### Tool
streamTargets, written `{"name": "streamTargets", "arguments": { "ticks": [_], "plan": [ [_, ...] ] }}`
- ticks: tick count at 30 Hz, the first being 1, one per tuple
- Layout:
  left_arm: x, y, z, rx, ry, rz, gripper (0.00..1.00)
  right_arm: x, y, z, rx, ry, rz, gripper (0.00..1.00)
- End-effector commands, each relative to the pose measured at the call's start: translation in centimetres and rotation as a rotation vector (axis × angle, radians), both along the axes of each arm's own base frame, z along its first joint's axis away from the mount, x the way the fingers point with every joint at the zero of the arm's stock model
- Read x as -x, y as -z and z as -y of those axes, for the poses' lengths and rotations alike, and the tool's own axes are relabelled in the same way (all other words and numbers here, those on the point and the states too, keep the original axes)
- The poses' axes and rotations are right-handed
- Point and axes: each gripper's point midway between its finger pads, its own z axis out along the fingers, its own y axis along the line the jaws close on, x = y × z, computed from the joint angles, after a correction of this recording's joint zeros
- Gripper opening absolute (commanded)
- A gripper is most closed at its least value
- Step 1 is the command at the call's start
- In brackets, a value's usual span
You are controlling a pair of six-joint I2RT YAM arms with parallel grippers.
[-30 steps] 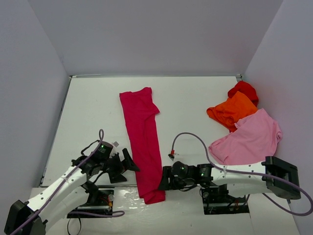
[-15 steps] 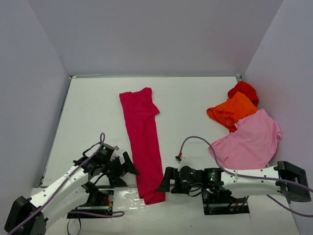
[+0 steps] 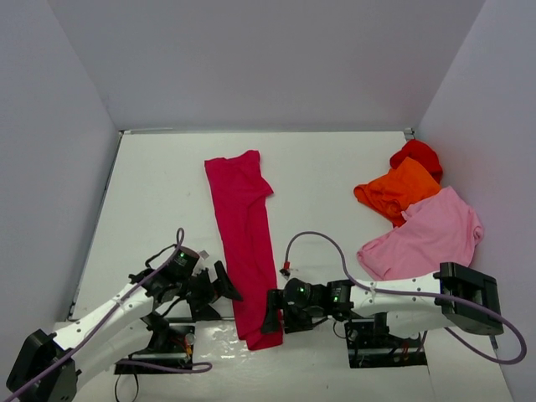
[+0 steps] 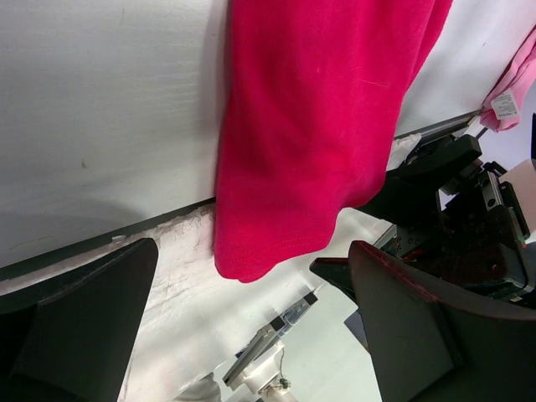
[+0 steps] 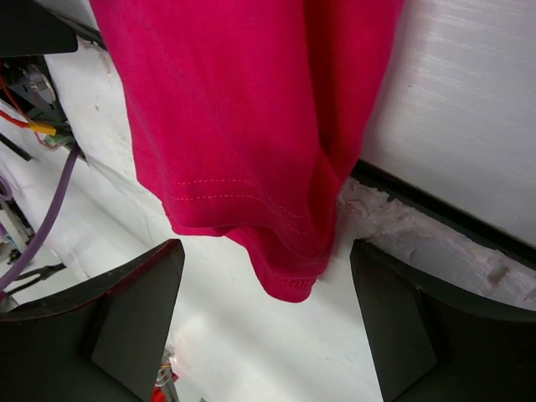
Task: Fold and stack the t-shirts
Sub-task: Grab the bottom of the folded rectangular tshirt with both arms
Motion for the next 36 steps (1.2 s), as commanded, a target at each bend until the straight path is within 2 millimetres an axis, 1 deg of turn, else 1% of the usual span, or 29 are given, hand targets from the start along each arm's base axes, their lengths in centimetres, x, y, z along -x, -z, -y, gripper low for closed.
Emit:
{"name": "streamTargets", "arguments": {
  "ticks": [1,3,5,9,12,15,19,22,24,27,30,31,36],
  "plan": [
    [-0.8,-1.4,0.9,0.056,-0.017,0.035,0.97,0.9,2.7,-2.7,-0.051,-0.06,0.005,0.77],
    [-0.8,-1.4,1.0,0.066,-0.021,0.035,0.97,0.5,3.2,-2.9,-0.019,-0.076,0.028,0.77],
    [-0.8,-1.4,1.0,0.067,-0.022,0.037,0.97,-0.4,3.1,-3.4,-0.005,-0.078,0.058,0.77],
    [-0.6,-1.3,0.9,0.066,-0.018,0.039,0.97,-1.4,2.5,-3.7,-0.021,-0.056,0.079,0.77],
    [-0.6,-1.1,0.8,0.061,-0.019,0.039,0.97,-1.6,1.5,-3.7,-0.095,-0.007,0.07,0.77],
    [-0.6,-0.8,0.9,0.054,-0.015,0.036,0.97,-1.7,0.9,-2.8,-0.178,0.058,0.047,0.77],
    [-0.6,-0.4,1.0,0.045,-0.005,0.024,0.97,-1.2,0.9,-1.3,-0.25,0.106,0.003,0.77],
    [-0.7,-0.4,1.4,0.047,0.012,0.023,0.97,-0.5,0.7,-0.8,-0.304,0.128,-0.051,0.76],
    [-0.8,-0.4,1.5,0.041,0.025,0.024,0.97,-0.3,0.3,-0.8,-0.322,0.134,-0.075,0.76],
    [-0.8,-0.4,1.7,0.035,0.038,0.025,0.97,-0.2,-0.1,-1.0,-0.334,0.122,-0.079,0.76],
    [-0.7,-0.4,1.7,0.034,0.039,0.023,0.97,0.2,-0.5,-0.8,-0.312,0.104,-0.092,0.76],
    [-0.7,-0.4,1.7,0.034,0.037,0.026,0.97,0.2,-1.0,-0.7,-0.324,0.107,-0.089,0.76],
    [-0.8,-0.1,1.9,0.043,0.025,0.022,0.97,-0.3,-0.7,0.9,-0.294,0.154,-0.088,0.74]
  ]
}}
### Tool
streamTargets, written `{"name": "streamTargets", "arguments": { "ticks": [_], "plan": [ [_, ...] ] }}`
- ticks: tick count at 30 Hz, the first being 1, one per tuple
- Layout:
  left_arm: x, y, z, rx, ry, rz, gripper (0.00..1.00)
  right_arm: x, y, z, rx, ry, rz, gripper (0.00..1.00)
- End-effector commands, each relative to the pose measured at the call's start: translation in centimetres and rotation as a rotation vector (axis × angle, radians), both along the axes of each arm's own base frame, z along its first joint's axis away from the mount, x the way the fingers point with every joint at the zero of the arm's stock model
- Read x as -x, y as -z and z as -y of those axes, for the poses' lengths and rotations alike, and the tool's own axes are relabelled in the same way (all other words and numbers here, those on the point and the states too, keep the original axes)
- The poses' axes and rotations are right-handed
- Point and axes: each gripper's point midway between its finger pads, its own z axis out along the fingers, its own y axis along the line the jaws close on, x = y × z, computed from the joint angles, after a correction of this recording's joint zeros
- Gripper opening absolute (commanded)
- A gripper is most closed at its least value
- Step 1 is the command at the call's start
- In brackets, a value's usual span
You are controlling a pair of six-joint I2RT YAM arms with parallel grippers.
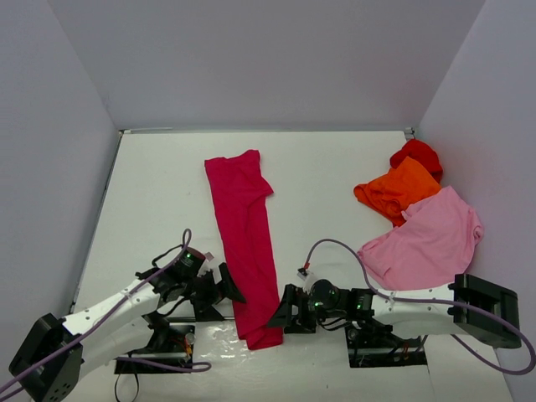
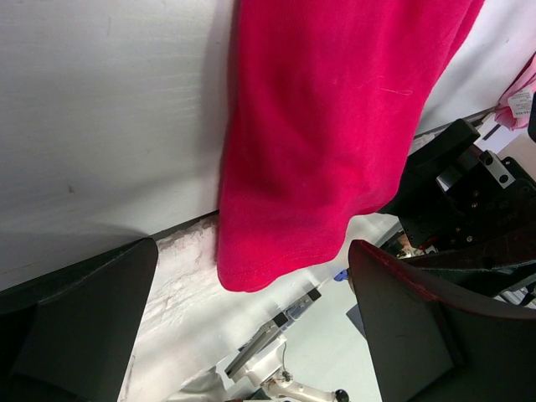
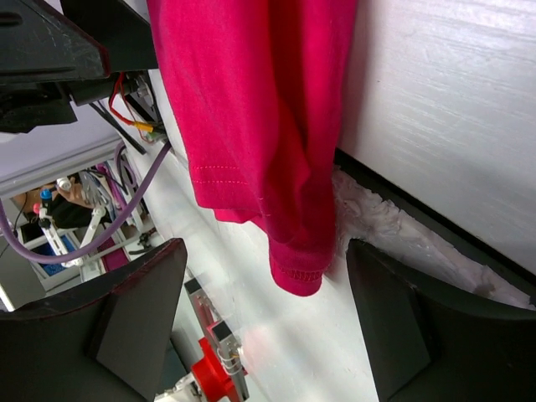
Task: Fold and stack the t-shirts
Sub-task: Grab the bottom of the folded rectangular tshirt with both arms
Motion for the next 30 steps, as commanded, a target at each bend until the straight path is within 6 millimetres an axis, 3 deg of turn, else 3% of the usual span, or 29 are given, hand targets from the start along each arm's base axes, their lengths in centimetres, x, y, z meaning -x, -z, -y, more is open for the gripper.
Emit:
{"name": "streamTargets", "arguments": {
  "ticks": [1,3,7,10,18,30],
  "plan": [
    [-1.1,-1.2,1.1,0.046,0.001,0.047,0.97,0.3,0.2,0.2,0.017,0.033,0.007,0.74],
    [-1.1,-1.1,1.1,0.042,0.003,0.046,0.97,0.3,-0.4,0.4,0.026,0.027,0.023,0.74],
    [-1.2,-1.1,1.3,0.041,0.015,0.045,0.97,0.7,1.2,3.3,0.169,0.01,0.031,0.74],
    [-1.2,-0.9,1.4,0.036,0.02,0.044,0.97,0.9,0.9,4.3,0.154,0.032,0.022,0.74],
    [-1.5,-0.6,1.9,0.038,0.022,0.045,0.97,-0.1,-0.3,3.1,0.014,0.112,0.008,0.72],
    [-1.0,-0.3,2.2,0.025,0.04,0.037,0.97,0.0,0.6,-0.4,0.014,0.017,0.026,0.72]
  ]
}}
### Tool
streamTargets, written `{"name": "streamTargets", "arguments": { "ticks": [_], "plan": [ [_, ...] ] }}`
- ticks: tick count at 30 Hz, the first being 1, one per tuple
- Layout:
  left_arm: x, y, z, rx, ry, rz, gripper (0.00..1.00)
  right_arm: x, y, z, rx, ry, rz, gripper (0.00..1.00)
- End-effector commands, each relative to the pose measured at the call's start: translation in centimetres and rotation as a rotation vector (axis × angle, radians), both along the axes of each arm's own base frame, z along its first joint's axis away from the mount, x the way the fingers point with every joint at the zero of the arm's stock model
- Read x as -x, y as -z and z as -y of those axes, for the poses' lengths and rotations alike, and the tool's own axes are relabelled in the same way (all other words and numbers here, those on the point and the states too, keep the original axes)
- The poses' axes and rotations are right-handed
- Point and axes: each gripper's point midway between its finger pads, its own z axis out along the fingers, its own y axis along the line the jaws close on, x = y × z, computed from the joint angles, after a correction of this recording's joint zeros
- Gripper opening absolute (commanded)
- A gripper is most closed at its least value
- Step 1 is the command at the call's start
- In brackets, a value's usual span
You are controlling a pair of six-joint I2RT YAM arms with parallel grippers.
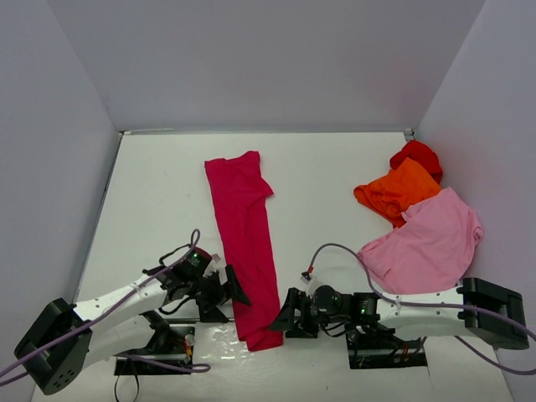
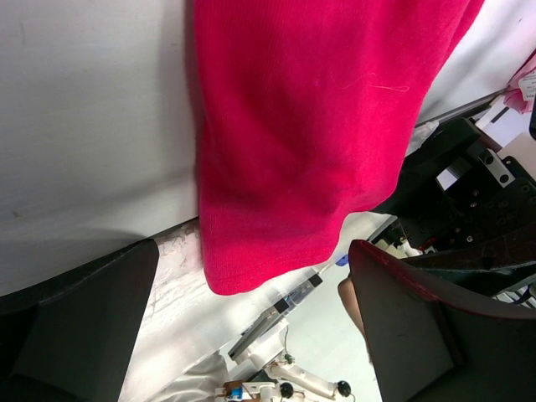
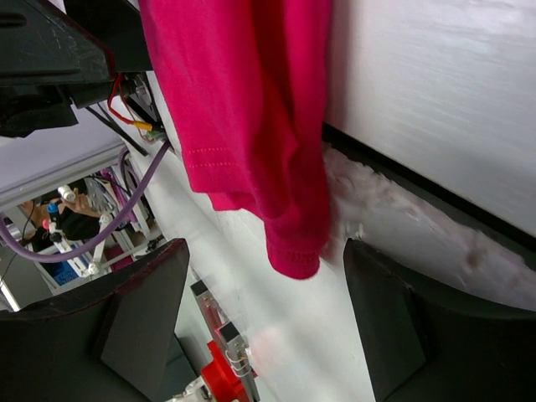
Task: Fold and stack the t-shirts
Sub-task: Grab the bottom of the folded rectangular tshirt with both arms
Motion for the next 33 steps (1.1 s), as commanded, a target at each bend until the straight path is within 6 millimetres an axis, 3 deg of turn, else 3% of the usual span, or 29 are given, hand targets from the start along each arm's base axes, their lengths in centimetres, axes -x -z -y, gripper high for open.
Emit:
{"name": "streamTargets", "arguments": {
  "ticks": [1,17,21,26,33],
  "plan": [
    [-1.2,-0.5,0.8,0.013,-0.009,0.066,0.97,-0.3,0.7,-1.3,0.005,-0.033,0.034,0.72],
    [-0.6,-0.1,0.5,0.006,-0.004,0.059,0.97,-0.1,3.6,-3.9,0.034,-0.142,0.019,0.71],
    [-0.5,0.0,0.3,0.005,-0.014,0.058,0.97,0.5,4.4,-4.1,0.028,-0.163,-0.015,0.56],
    [-0.4,0.0,0.2,0.007,-0.021,0.059,0.97,0.5,4.8,-4.4,0.046,-0.18,-0.021,0.46],
    [-0.4,0.0,0.2,0.008,-0.021,0.062,0.97,-0.8,4.5,-3.4,0.101,-0.131,0.032,0.66]
  ]
}}
